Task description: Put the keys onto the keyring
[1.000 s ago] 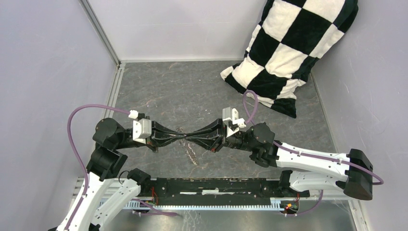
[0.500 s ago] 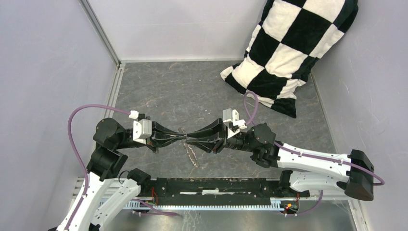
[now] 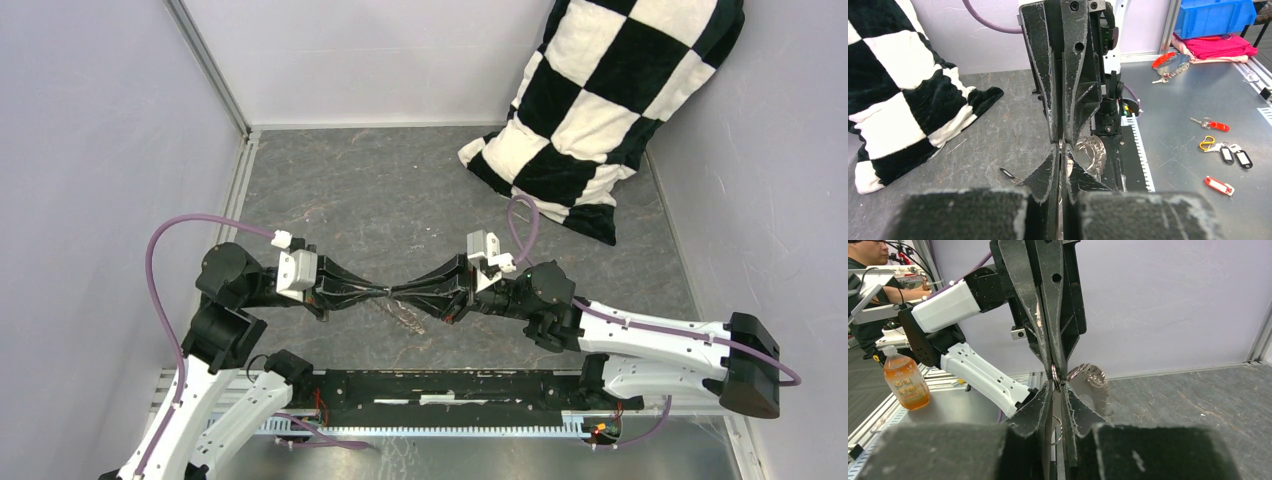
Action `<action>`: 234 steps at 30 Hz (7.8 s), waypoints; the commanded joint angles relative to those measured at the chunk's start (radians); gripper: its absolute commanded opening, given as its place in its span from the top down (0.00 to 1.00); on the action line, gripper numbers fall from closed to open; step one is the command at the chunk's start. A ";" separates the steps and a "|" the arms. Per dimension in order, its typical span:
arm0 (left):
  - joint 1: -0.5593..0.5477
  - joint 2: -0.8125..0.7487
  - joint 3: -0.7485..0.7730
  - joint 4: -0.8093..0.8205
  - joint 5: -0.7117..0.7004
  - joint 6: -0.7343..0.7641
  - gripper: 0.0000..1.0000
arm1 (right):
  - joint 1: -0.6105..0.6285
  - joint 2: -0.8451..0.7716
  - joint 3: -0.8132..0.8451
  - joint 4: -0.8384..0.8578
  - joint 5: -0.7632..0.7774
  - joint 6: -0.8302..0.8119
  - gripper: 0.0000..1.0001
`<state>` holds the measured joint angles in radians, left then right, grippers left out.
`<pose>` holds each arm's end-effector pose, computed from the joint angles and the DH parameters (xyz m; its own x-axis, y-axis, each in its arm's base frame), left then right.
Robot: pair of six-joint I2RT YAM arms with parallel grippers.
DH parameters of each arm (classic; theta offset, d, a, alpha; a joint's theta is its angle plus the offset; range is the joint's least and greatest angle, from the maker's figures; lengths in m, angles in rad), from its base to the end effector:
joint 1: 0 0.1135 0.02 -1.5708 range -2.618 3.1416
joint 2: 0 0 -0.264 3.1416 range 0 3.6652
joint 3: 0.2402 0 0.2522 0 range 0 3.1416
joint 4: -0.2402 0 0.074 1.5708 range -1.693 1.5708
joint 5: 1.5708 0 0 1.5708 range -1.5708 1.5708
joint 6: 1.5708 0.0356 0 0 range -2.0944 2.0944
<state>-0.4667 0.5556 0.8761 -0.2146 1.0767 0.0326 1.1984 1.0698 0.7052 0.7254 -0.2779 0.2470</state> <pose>0.0749 -0.0728 0.3965 0.1268 -0.0466 -0.9908 0.9916 0.0311 0.1254 0.0799 0.2315 0.3520 -0.1173 0.3459 -0.9309 -0.9905 0.0271 0.1349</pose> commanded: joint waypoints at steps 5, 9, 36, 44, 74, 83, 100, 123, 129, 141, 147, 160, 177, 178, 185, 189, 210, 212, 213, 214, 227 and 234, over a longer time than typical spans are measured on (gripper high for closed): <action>-0.003 -0.008 0.034 0.024 0.052 -0.026 0.98 | 0.002 0.020 0.012 0.073 -0.017 0.022 0.90; -0.004 -0.011 0.038 0.022 0.055 -0.011 0.98 | 0.003 0.036 0.032 0.035 -0.029 0.020 0.98; -0.004 0.153 0.212 -0.717 -0.013 0.687 0.86 | 0.005 0.312 0.809 -1.332 0.102 -0.339 0.99; -0.004 0.223 0.261 -0.932 -0.053 0.920 0.80 | 0.005 0.330 0.858 -1.372 0.068 -0.347 0.99; -0.003 0.172 0.159 -0.745 -0.056 0.782 0.69 | 0.021 0.422 0.992 -1.440 -0.043 -0.376 0.99; -0.003 0.098 0.121 -0.589 -0.143 0.655 0.63 | 0.022 0.421 0.991 -1.440 -0.055 -0.380 0.99; -0.003 0.199 0.184 -0.807 -0.032 0.814 0.71 | 0.023 0.421 0.991 -1.433 -0.080 -0.387 0.99; -0.003 0.161 0.169 -0.675 -0.002 0.686 0.91 | 0.025 0.430 0.991 -1.425 -0.100 -0.391 0.99; -0.004 0.130 0.131 -0.640 0.025 0.681 0.98 | 0.027 0.410 0.965 -1.375 -0.120 -0.374 0.99; -0.003 0.112 0.240 -0.620 0.266 0.771 0.98 | 0.010 -0.058 0.421 -0.762 0.008 -0.297 0.64; -0.003 0.125 0.290 -0.392 0.345 0.555 0.98 | 0.011 -0.265 0.071 -0.343 0.065 -0.249 0.71; -0.003 0.165 0.350 -0.267 0.506 0.464 0.98 | 0.087 -0.251 0.008 -0.130 0.001 -0.238 0.73; -0.003 0.075 0.245 -0.332 0.382 0.501 0.98 | -0.270 -0.144 -0.011 -0.658 0.369 -0.144 0.25; -0.004 0.069 0.235 -0.334 0.376 0.503 0.98 | -0.320 -0.129 -0.039 -0.659 0.339 -0.151 0.25; -0.003 0.042 0.203 -0.378 0.349 0.527 0.98 | -0.447 -0.018 -0.181 -0.629 0.280 -0.205 0.30; -0.003 0.034 0.191 -0.410 0.341 0.564 0.98 | -0.482 0.048 -0.243 -0.569 0.189 -0.147 0.32; -0.003 0.007 0.175 -0.414 0.315 0.587 0.98 | -0.559 0.298 -0.204 -0.494 0.078 -0.070 0.64; -0.003 0.005 0.173 -0.416 0.314 0.589 0.98 | -0.559 0.312 -0.193 -0.502 0.086 -0.083 0.65; -0.003 0.006 0.174 -0.416 0.314 0.589 0.98 | -0.559 0.321 -0.185 -0.507 0.088 -0.090 0.65; -0.003 0.007 0.175 -0.416 0.314 0.589 0.98 | -0.558 0.331 -0.176 -0.510 0.088 -0.095 0.66; -0.003 0.001 0.178 -0.416 0.306 0.586 0.98 | -0.560 0.381 -0.110 -0.565 0.103 -0.168 0.90; -0.003 -0.003 0.173 -0.416 0.299 0.589 0.98 | -0.520 0.332 -0.012 -0.690 0.087 -0.239 0.99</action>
<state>-0.4671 0.5606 1.0447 -0.6495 1.3857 0.5888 0.6460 1.4521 0.5980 0.1024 -0.1879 0.0723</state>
